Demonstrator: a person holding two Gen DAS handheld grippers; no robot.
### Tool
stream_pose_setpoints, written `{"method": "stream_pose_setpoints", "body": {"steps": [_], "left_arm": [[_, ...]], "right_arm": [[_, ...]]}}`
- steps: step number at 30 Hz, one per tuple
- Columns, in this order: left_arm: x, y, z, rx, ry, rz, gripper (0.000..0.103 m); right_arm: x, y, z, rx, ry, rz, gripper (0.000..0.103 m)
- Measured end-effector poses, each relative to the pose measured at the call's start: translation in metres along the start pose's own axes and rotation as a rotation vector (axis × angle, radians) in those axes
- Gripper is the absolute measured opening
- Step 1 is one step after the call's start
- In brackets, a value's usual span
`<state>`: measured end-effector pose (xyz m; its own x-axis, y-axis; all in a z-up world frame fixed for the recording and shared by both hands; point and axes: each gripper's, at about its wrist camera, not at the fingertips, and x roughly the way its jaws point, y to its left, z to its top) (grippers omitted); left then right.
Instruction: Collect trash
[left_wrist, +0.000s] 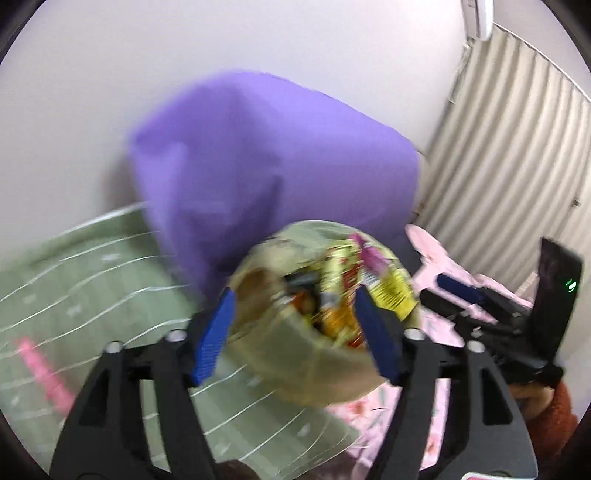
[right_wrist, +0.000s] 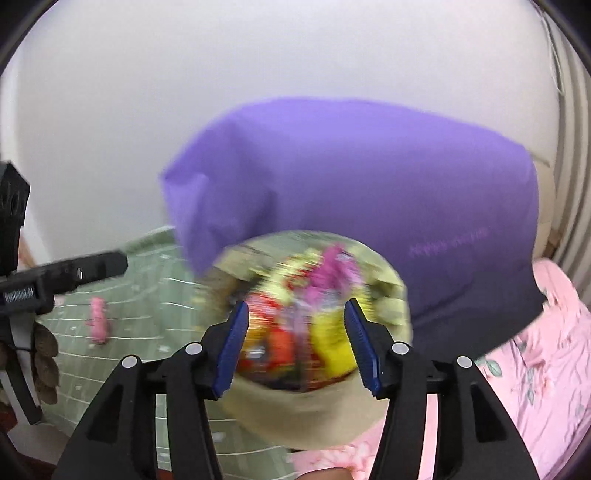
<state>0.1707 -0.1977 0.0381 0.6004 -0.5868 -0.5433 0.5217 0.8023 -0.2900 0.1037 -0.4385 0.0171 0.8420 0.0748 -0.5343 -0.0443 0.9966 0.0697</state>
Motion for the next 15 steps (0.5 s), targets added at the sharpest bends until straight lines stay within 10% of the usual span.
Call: {"method": "stream_pose_setpoints", "body": {"steps": [15], "left_arm": [[-0.176,0.053,-0.082,-0.057,-0.110,0.596,0.070]], "right_arm": [[-0.060,0.164,-0.032,-0.126,-0.002,0.188,0.051]]}}
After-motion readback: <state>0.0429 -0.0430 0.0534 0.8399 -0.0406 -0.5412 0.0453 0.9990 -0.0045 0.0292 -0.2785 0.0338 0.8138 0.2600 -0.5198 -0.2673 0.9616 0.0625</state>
